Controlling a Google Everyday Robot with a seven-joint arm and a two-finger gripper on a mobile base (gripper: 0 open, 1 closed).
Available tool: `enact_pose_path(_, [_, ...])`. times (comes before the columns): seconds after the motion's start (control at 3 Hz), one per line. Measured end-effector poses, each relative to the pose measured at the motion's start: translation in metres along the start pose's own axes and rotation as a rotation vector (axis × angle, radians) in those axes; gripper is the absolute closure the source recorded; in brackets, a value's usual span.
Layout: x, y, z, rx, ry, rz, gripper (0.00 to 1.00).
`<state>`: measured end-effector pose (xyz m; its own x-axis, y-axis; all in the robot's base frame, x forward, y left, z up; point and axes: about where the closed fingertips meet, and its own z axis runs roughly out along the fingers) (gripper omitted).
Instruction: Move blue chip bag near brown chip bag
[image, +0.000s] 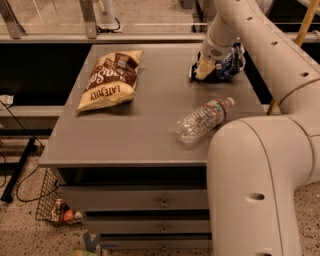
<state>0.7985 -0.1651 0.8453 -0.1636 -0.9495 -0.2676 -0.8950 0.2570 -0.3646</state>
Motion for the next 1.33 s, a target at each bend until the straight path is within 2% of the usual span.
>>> enact_pose_path(0.33, [-0.010, -0.008, -0.007, 0.028, -0.057, 0.011, 0.89])
enact_pose_path(0.67, [-0.025, -0.020, -0.033, 0.085, -0.133, -0.004, 1.00])
enact_pose_path(1.0, [-0.066, -0.026, -0.065, 0.121, -0.302, -0.053, 1.00])
enact_pose_path(1.33, [-0.064, -0.025, -0.061, 0.117, -0.292, -0.050, 1.00])
